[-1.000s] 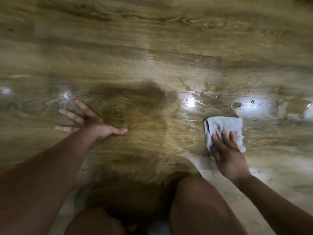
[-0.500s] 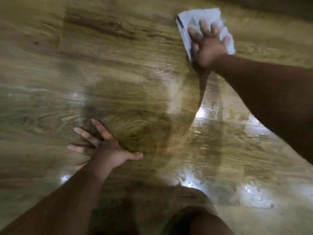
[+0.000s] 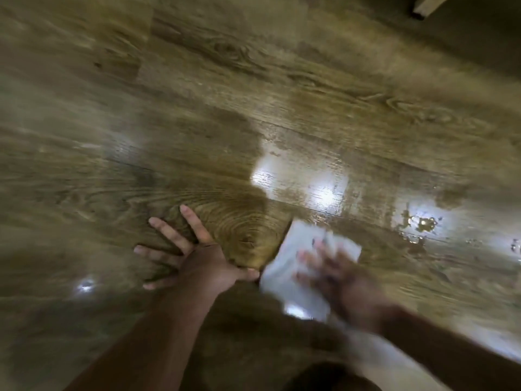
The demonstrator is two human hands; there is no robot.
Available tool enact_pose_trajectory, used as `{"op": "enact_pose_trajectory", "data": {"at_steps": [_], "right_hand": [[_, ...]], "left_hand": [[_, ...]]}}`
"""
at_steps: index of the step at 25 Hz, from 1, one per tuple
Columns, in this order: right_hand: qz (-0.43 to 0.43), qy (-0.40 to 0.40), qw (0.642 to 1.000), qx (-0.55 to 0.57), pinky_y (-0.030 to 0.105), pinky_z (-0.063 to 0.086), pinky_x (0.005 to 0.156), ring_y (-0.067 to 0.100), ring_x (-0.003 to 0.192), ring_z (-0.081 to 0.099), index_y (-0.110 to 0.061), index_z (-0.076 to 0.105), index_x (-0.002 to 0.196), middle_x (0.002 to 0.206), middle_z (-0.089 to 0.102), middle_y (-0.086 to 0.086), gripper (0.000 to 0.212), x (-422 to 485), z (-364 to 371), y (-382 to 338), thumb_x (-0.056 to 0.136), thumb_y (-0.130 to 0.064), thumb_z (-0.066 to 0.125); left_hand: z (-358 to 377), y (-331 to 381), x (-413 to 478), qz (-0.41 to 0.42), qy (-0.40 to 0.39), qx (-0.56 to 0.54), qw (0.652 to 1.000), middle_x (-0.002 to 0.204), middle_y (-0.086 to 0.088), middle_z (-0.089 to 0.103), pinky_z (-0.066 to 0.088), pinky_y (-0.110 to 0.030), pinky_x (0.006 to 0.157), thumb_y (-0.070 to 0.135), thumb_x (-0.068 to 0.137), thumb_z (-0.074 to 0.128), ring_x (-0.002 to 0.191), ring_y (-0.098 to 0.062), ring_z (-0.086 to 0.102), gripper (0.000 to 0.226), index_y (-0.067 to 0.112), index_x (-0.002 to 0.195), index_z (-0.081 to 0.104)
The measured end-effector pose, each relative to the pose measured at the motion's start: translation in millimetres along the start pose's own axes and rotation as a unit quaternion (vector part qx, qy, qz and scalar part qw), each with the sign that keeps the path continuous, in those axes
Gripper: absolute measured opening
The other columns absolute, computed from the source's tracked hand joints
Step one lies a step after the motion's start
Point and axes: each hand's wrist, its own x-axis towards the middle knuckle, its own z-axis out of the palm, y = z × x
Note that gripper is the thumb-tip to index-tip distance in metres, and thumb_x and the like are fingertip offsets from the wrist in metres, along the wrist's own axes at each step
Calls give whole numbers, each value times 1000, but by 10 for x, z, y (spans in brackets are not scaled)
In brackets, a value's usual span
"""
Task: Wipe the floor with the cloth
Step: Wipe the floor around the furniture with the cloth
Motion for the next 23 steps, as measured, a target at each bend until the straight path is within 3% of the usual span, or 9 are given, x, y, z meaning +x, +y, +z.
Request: {"op": "enact_pose_trajectory", "data": {"at_steps": [3, 5, 8, 12, 14, 16, 17, 20, 23], "right_hand": [[173, 95, 979, 55, 65, 13, 114, 49, 144, 12, -20, 38, 147, 157, 24, 19, 62, 947, -596, 1225, 87, -28, 47], [302, 141, 940, 68, 62, 8, 116, 43, 148, 5, -26, 32, 150, 161, 16, 14, 63, 1492, -964, 1948, 87, -29, 33], [385, 162, 899, 135, 56, 8, 119, 36, 149, 3, -31, 32, 150, 163, 12, 7, 57, 2048, -1266, 2182, 93, -28, 32], [315, 184, 923, 119, 60, 10, 117, 40, 148, 9, -21, 41, 146, 160, 22, 13, 54, 1388, -490, 528, 93, -29, 35], [246, 114, 956, 113, 59, 19, 114, 36, 149, 9, -25, 41, 146, 160, 25, 9, 56, 623, 18, -658, 91, -33, 41], [221, 0, 965, 139, 57, 24, 114, 31, 150, 3, -32, 30, 148, 161, 21, 2, 59, 220, 143, -1125, 90, -36, 41], [224, -21, 962, 153, 59, 24, 114, 32, 150, 0, -34, 26, 149, 162, 17, 2, 61, 244, 145, -1066, 90, -38, 40], [262, 39, 955, 134, 70, 9, 112, 38, 148, -14, -35, 11, 153, 164, -6, 5, 68, 935, -212, -228, 92, -37, 40], [369, 98, 913, 141, 71, 0, 108, 37, 148, -15, -38, 8, 153, 163, -12, 1, 62, 1874, -746, 920, 98, -38, 37]], "left_hand": [[-8, -10, -9, 0, -5, -12, 1000, 119, -9, -73, -2, -88, 92, 68, 14, 91, 105, -49, -60, 187, 37, 116, -63], [3, -7, -4, 1, -10, -7, 1000, 118, -9, -74, -2, -88, 92, 67, 16, 91, 107, -49, -60, 186, 37, 115, -63], [-13, -8, 4, -2, -9, -5, 1000, 117, -9, -74, -2, -89, 91, 67, 15, 91, 105, -50, -61, 186, 37, 113, -64], [-6, -2, 0, 6, 5, -5, 1000, 121, -10, -72, -4, -90, 89, 67, 11, 90, 104, -51, -61, 188, 37, 117, -62], [14, 4, -6, -1, 7, -9, 1000, 124, -11, -71, -3, -90, 88, 68, 8, 89, 109, -53, -59, 190, 36, 120, -60], [2, 14, 1, 2, 6, -10, 1000, 125, -12, -70, -3, -90, 88, 68, 8, 90, 115, -54, -56, 190, 36, 121, -60], [-3, 10, -3, 4, 8, -12, 1000, 124, -13, -70, -3, -90, 88, 68, 11, 90, 116, -55, -55, 189, 35, 121, -60], [-30, 60, -54, 21, -8, -4, 1000, 122, -14, -71, 1, -89, 93, 69, 23, 90, 120, -59, -50, 184, 32, 118, -62], [-311, -94, 1, 53, -13, 84, 995, 139, -19, -54, 12, -82, 105, 74, 35, 86, 135, -65, -25, 172, 33, 135, -49]]}}
